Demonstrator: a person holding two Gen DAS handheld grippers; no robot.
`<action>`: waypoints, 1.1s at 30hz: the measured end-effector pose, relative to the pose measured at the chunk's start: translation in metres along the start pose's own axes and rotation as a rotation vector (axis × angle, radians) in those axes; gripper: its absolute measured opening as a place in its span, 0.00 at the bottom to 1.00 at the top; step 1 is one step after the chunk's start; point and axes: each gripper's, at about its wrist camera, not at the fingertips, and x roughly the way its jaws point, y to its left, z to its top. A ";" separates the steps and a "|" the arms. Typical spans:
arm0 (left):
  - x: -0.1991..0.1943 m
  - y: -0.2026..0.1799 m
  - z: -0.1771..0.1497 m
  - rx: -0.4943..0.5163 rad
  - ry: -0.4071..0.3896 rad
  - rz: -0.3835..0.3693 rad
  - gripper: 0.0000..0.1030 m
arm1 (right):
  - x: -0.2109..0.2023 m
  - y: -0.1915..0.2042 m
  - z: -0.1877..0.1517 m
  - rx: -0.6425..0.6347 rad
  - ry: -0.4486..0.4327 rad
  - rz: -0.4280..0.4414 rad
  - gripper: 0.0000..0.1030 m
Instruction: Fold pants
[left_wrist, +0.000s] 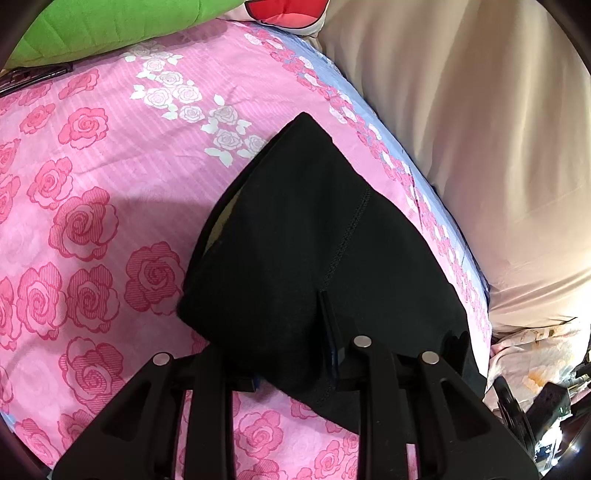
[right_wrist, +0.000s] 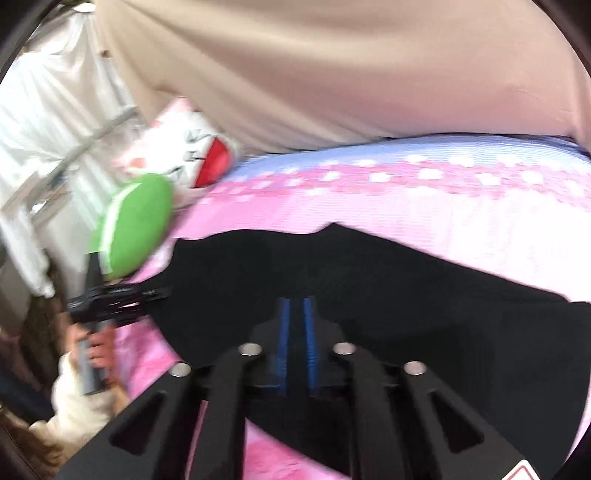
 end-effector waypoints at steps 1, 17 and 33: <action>0.000 -0.001 0.000 0.000 -0.001 0.002 0.24 | 0.016 -0.004 0.001 -0.001 0.026 -0.049 0.05; 0.004 -0.003 0.002 0.002 -0.001 0.012 0.25 | 0.097 0.018 0.028 -0.053 0.137 -0.107 0.06; -0.057 -0.165 -0.027 0.396 -0.164 -0.094 0.16 | -0.049 -0.084 -0.008 0.205 -0.090 -0.261 0.19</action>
